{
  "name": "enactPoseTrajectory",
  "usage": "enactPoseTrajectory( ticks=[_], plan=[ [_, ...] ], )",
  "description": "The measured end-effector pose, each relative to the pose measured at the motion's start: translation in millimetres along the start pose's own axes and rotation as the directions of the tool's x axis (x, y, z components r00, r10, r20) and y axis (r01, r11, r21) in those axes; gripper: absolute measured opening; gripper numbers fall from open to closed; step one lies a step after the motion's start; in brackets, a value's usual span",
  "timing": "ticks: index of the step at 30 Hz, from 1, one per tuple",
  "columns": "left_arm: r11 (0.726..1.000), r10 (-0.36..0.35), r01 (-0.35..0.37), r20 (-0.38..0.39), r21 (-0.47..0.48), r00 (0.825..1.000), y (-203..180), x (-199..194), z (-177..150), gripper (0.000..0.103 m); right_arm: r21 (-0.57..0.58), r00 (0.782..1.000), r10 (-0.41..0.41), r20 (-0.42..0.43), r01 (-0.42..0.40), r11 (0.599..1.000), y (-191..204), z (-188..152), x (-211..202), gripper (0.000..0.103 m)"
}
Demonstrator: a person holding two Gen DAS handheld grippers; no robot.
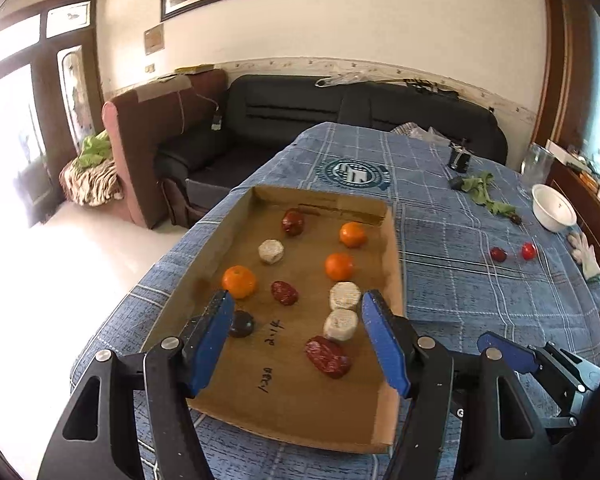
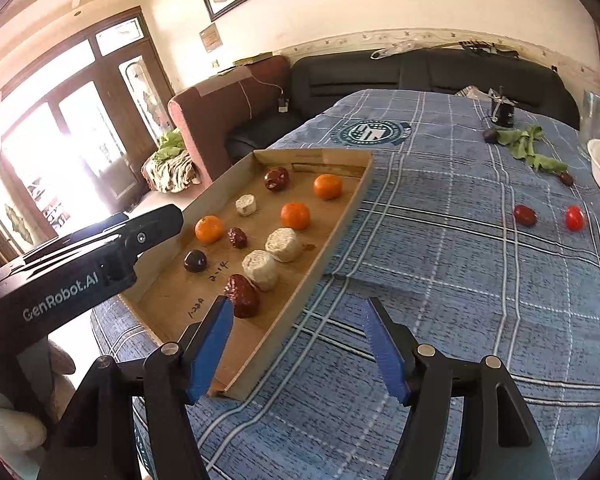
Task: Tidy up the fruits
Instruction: 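Withdraw both tools from the tray toward the last date and tomato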
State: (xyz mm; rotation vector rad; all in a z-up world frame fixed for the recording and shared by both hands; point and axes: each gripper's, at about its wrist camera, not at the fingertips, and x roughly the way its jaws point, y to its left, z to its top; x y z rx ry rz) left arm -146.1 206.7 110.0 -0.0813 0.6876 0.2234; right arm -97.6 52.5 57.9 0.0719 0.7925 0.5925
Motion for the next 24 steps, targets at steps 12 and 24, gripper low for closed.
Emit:
enactPoseTrajectory(
  ticks=[12, 24],
  plan=[
    [0.995, -0.033, 0.033, -0.006, 0.096, 0.999, -47.9, -1.6, -3.2, 0.066, 0.095, 1.0, -0.021, 0.018, 0.019, 0.995, -44.2, -10.2, -21.0, 0.074],
    [0.982, -0.089, 0.096, -0.05, 0.162, 0.995, -87.8, 6.9, -8.1, 0.067, 0.185, 0.995, -0.097, 0.002, 0.095, 0.978, -108.0, -25.4, -42.3, 0.075]
  ],
)
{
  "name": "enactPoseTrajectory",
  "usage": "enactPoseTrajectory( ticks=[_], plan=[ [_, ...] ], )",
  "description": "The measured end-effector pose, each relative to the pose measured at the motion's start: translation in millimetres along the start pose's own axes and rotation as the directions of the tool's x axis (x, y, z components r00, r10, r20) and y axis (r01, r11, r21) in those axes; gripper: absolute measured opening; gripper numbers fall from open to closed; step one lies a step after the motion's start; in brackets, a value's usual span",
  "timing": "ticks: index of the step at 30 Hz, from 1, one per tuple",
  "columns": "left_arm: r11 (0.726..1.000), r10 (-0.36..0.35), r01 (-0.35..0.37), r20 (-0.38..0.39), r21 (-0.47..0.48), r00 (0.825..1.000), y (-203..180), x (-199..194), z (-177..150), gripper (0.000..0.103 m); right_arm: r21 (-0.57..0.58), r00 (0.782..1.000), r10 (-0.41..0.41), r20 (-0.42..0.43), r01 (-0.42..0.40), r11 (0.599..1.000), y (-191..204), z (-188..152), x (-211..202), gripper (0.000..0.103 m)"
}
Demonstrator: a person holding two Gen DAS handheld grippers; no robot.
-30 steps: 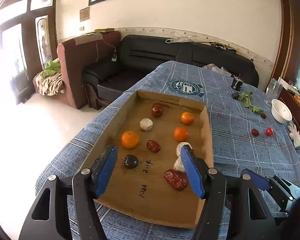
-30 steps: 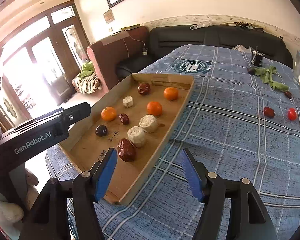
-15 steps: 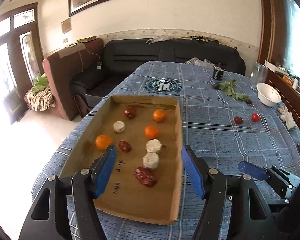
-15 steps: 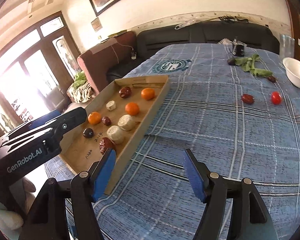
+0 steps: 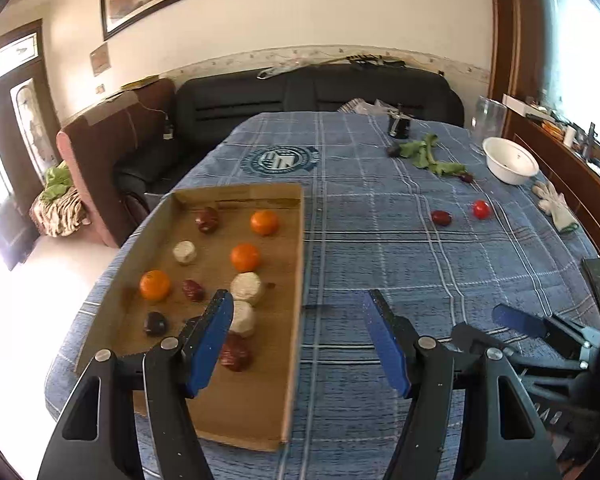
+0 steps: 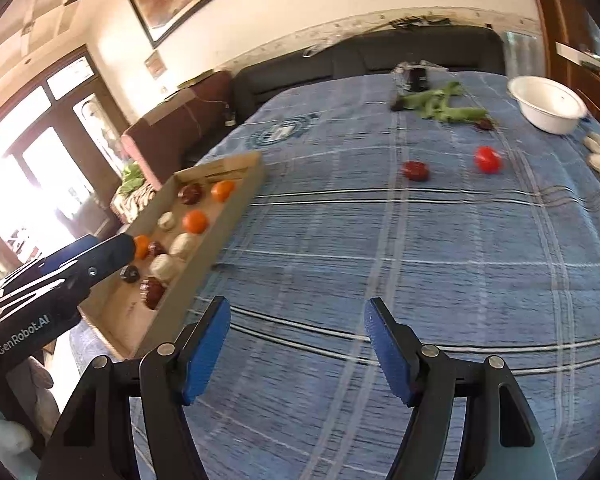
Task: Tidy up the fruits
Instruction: 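Withdraw both tools from the tray toward the last date and tomato, then grasp the red date with the left tool while the right tool grasps the cherry tomato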
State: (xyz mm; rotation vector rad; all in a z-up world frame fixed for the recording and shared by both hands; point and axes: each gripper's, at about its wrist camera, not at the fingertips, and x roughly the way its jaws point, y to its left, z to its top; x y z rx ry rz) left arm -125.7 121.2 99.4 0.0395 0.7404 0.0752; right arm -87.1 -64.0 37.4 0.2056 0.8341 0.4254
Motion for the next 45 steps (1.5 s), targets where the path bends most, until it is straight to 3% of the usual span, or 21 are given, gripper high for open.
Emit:
enactPoseTrajectory(
  ticks=[5, 9, 14, 22, 26, 32, 40, 41, 45],
  plan=[
    [0.999, -0.052, 0.052, -0.04, 0.015, 0.998, -15.6, 11.5, -2.2, 0.067, 0.014, 0.996, -0.091, 0.006, 0.091, 0.996, -34.9, 3.5, -14.5, 0.074],
    [0.994, -0.107, 0.109, -0.091, 0.015, 0.99, -25.7, 22.8, -5.0, 0.067, 0.006, 0.981, -0.195, 0.018, 0.195, 0.981, -65.6, 17.5, -28.1, 0.074],
    [0.987, -0.164, 0.162, -0.126, -0.023, 0.978, -32.1, 32.5, -5.1, 0.077, -0.002, 0.958, -0.284, 0.036, 0.284, 0.959, -92.6, 45.0, -29.6, 0.076],
    [0.984, -0.173, 0.176, -0.108, 0.019, 0.979, -47.9, 43.2, 12.9, 0.077, 0.066, 0.966, -0.258, -0.005, 0.258, 0.964, -122.6, 79.2, 14.0, 0.076],
    [0.98, -0.196, 0.199, -0.095, 0.024, 0.976, -57.9, 56.0, 31.0, 0.077, 0.094, 0.951, -0.31, -0.007, 0.309, 0.946, -136.4, 97.8, 41.8, 0.076],
    [0.978, -0.198, 0.205, -0.124, 0.045, 0.972, -82.7, 99.8, 55.2, 0.077, 0.134, 0.937, -0.347, -0.035, 0.348, 0.928, -155.8, 124.2, 85.2, 0.073],
    [0.967, -0.226, 0.24, -0.148, 0.087, 0.963, -113.9, 149.1, 66.8, 0.074, 0.163, 0.945, -0.326, -0.024, 0.325, 0.931, -161.8, 133.5, 98.7, 0.07],
    [0.966, -0.229, 0.244, -0.151, 0.088, 0.962, -117.7, 156.9, 69.9, 0.072, 0.157, 0.944, -0.329, -0.022, 0.328, 0.931, -161.2, 133.3, 99.1, 0.068],
    [0.958, -0.26, 0.275, -0.165, 0.079, 0.952, -129.2, 176.1, 76.4, 0.061, 0.124, 0.935, -0.353, -0.022, 0.353, 0.927, -158.6, 133.8, 101.0, 0.039]
  ],
)
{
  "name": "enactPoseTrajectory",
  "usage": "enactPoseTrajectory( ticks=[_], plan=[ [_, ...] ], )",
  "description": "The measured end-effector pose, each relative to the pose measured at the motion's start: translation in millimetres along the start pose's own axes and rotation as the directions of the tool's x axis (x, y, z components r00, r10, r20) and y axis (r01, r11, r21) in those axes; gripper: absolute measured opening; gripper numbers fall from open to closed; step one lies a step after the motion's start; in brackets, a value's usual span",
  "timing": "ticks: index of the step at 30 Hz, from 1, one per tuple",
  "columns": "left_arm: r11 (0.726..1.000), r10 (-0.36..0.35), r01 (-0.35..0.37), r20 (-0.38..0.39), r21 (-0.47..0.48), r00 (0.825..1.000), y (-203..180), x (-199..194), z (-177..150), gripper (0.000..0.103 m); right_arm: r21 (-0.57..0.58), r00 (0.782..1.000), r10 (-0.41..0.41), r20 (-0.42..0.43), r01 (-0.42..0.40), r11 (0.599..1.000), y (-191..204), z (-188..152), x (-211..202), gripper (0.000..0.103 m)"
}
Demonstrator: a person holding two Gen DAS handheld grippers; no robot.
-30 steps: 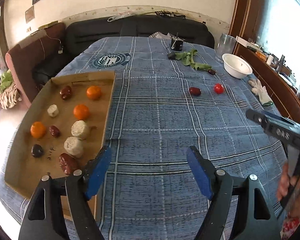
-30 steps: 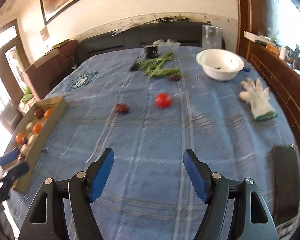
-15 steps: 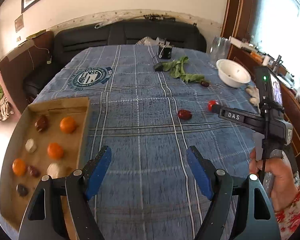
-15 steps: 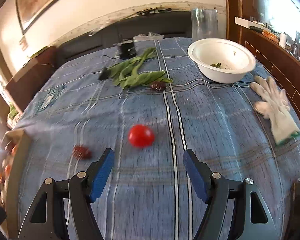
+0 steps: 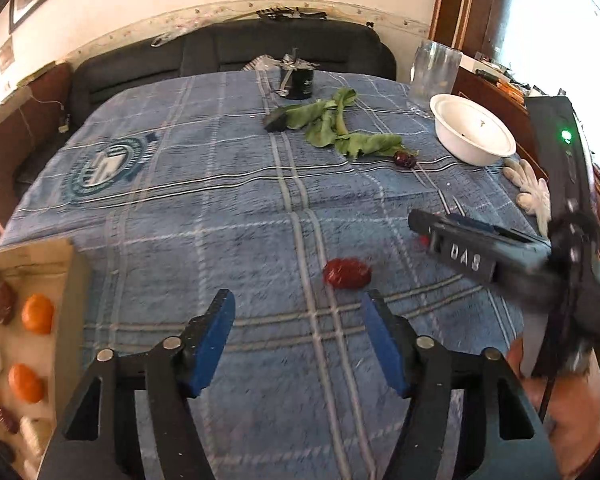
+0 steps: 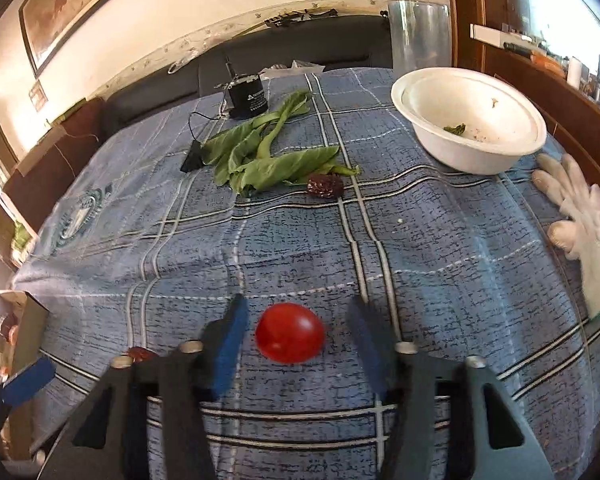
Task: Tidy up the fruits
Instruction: 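Grasp the red date with the left tool while the right tool grasps the cherry tomato, then carry the date and tomato into the tray and open both tools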
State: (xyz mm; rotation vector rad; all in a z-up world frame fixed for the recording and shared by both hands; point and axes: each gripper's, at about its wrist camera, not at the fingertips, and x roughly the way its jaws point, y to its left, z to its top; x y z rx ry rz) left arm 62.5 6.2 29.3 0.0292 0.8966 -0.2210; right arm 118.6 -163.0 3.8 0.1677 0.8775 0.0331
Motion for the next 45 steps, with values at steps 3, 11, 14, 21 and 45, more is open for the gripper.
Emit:
enactPoseTrajectory(
  ticks=[3, 11, 14, 21, 45],
  plan=[
    [1.0, -0.025, 0.025, -0.002, 0.004, 1.0, -6.7, 12.3, 6.2, 0.056, 0.004, 0.999, 0.039, -0.005, -0.039, 0.999, -2.4, -0.4, -0.9, 0.034],
    [0.996, -0.087, 0.087, -0.013, 0.0, 0.996, -13.3, 37.0, 9.1, 0.056, 0.055, 0.993, 0.116, -0.006, -0.115, 0.992, -12.1, -1.6, -1.3, 0.034],
    [0.993, -0.117, 0.117, -0.003, 0.0, 0.993, -12.3, 37.8, 10.0, 0.056, 0.052, 0.994, 0.112, -0.005, -0.111, 0.992, -11.6, -1.6, -1.3, 0.034],
    [0.99, -0.134, 0.135, 0.039, -0.027, 0.99, -5.8, 30.4, 6.6, 0.031, 0.047, 0.993, 0.114, 0.014, -0.114, 0.992, -10.5, -2.7, -4.5, 0.034],
    [0.985, -0.109, 0.13, 0.176, -0.111, 0.978, 30.2, -86.2, -27.3, 0.031, 0.054, 0.97, 0.238, 0.041, -0.24, 0.969, 11.0, -28.2, -74.3, 0.035]
  ],
)
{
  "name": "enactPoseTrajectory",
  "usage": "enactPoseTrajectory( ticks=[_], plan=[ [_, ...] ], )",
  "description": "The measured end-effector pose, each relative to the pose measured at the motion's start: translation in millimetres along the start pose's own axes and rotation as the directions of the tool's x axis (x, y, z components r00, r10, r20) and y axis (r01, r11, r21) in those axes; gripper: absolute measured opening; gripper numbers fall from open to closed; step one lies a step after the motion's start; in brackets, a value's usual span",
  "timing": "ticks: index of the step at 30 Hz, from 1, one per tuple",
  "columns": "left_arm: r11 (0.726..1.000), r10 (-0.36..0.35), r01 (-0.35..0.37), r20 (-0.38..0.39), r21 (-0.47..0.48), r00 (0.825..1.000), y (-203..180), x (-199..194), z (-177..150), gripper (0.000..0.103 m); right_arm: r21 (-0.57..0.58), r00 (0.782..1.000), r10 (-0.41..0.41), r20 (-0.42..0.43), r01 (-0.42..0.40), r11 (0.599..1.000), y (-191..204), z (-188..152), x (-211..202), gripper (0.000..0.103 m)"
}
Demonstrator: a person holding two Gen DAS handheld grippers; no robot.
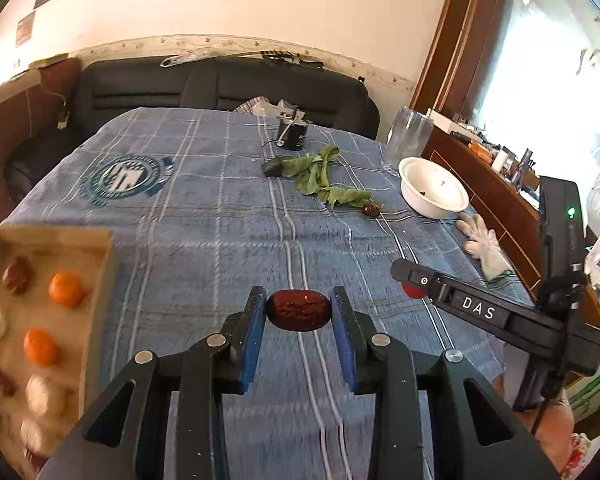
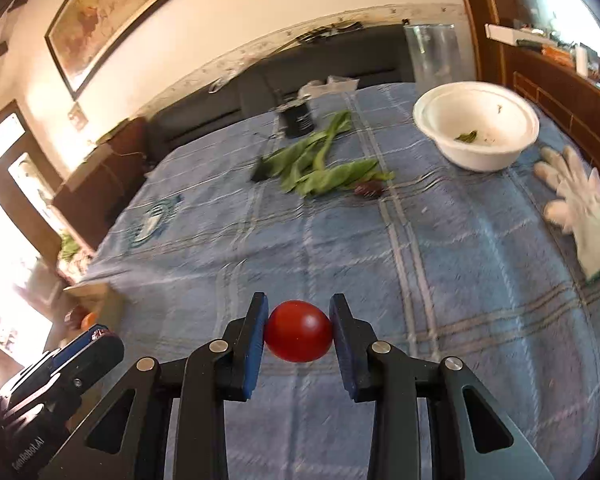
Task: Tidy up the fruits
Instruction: 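Carry the date and tomato into the tray and open both tools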
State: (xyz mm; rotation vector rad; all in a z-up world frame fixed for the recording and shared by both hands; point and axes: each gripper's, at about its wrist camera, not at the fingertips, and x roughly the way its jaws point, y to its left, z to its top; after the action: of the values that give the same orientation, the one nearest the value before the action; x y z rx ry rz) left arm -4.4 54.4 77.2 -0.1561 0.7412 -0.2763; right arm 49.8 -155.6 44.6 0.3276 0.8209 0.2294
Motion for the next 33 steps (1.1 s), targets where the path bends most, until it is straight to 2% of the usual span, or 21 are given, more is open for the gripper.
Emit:
enactPoseTrajectory(
  ticks=[3, 10, 17, 21, 26, 31, 33],
  plan=[
    [0.999, 0.016, -0.016, 0.014, -0.034, 1.0, 12.6, -24.5, -9.9, 0.032, -0.011, 0.999, 0.043, -0.014, -0.043, 0.999, 14.2, -13.2, -8.9, 0.035],
    [0.982, 0.138, -0.128, 0.069, -0.138, 0.988, 66.1, -85.9, -32.2, 0.032, -0.074, 0.99, 0.139, -0.032, -0.141, 0.987, 62.7, -44.2, -33.8, 0.035],
    [0.922, 0.314, -0.292, 0.051, -0.253, 0.948, 138.7, -132.7, -53.9, 0.032, -0.174, 0.97, 0.233, -0.066, -0.241, 0.955, 129.5, -67.9, -45.3, 0.035],
    [0.883, 0.381, -0.363, 0.005, -0.297, 0.925, 171.1, -144.0, -68.1, 0.032, -0.248, 0.957, 0.267, -0.114, -0.288, 0.925, 171.3, -88.8, -39.6, 0.036],
    [0.855, 0.422, -0.415, -0.049, -0.311, 0.905, 197.2, -145.3, -84.8, 0.032, -0.339, 0.94, 0.29, -0.179, -0.335, 0.879, 218.1, -116.7, -30.2, 0.036],
    [0.852, 0.426, -0.431, -0.084, -0.297, 0.901, 207.7, -142.1, -96.7, 0.032, -0.383, 0.928, 0.287, -0.236, -0.361, 0.85, 245.4, -138.8, -16.5, 0.036],
    [0.848, 0.44, -0.447, -0.093, -0.285, 0.893, 209.2, -139.5, -99.4, 0.032, -0.397, 0.924, 0.28, -0.26, -0.366, 0.842, 256.0, -147.9, -7.6, 0.036]
  ],
)
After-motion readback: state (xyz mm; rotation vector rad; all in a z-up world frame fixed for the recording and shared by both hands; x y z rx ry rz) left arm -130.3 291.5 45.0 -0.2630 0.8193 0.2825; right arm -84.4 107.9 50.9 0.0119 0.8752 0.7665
